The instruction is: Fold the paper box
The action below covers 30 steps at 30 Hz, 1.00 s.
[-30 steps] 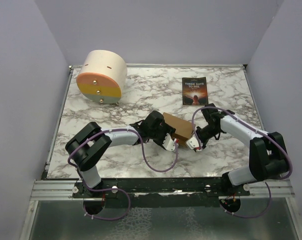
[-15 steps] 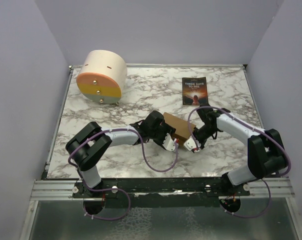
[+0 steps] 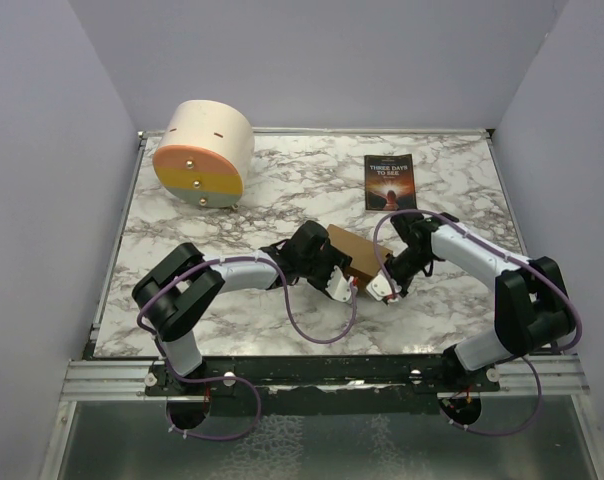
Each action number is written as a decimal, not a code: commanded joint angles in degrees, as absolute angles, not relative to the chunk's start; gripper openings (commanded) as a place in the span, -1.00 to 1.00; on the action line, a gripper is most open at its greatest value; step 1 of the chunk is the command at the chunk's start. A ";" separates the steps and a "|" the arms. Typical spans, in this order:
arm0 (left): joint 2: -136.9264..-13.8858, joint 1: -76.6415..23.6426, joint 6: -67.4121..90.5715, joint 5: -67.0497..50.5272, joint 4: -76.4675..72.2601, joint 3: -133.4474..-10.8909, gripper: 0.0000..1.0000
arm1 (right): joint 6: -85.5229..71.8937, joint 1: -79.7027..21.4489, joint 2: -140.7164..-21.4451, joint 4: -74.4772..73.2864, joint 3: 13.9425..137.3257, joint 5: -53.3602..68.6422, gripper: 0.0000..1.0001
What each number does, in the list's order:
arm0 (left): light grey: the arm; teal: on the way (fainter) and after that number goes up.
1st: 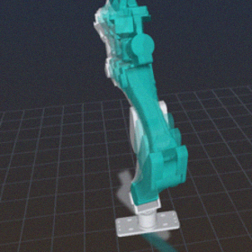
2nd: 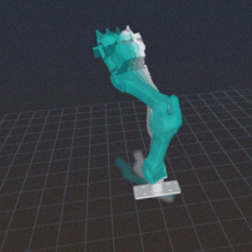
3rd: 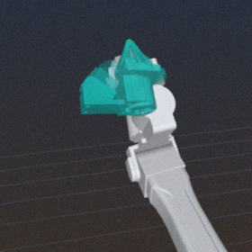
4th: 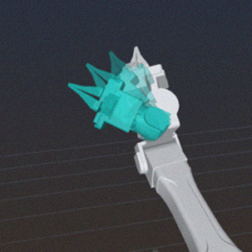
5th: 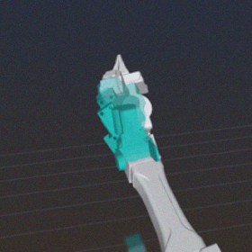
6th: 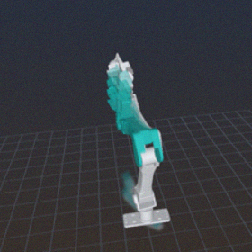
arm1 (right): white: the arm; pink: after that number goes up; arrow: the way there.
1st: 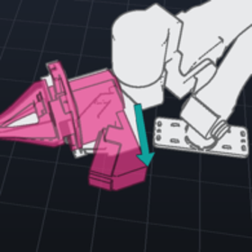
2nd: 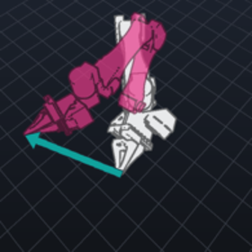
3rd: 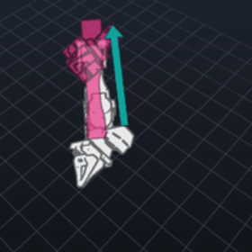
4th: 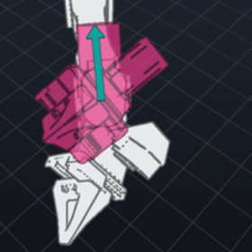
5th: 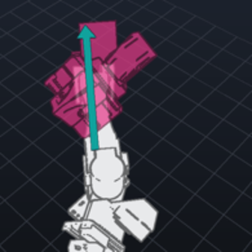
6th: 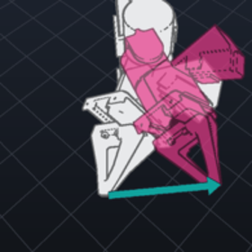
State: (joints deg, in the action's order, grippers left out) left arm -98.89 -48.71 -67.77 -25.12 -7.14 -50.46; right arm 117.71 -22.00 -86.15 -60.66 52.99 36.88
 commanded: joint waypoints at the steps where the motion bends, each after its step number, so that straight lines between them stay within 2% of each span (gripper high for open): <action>1: -101.50 -48.63 -66.87 -27.86 -1.67 -50.54 0.21 | 153.64 -23.26 -86.66 -62.11 53.73 38.42 -0.84; 10: -101.50 -48.52 -66.82 -27.92 -1.49 -50.59 0.21 | 152.60 -23.91 -87.44 -61.86 54.49 37.54 -0.84; 11: -101.51 -48.52 -66.83 -27.94 -1.49 -50.58 0.21 | 152.13 -23.91 -87.33 -62.13 54.89 37.53 -0.82; 14: -101.51 -48.56 -66.89 -27.86 -1.49 -50.56 0.21 | 150.33 -23.91 -86.21 -63.27 55.75 37.41 -0.57; 24: -101.25 -48.52 -67.08 -27.62 -1.40 -50.47 0.21 | 145.07 -23.82 -82.17 -66.32 55.94 33.82 -0.53; 30: -101.16 -48.53 -67.06 -27.63 -1.30 -50.46 0.21 | 143.09 -23.82 -81.46 -66.75 53.83 30.57 -0.39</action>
State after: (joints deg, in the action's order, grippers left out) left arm -99.22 -48.56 -67.77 -25.52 -6.98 -50.89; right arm 117.71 -23.57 -82.85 -65.08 55.11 34.09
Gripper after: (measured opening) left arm 0.608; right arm 0.280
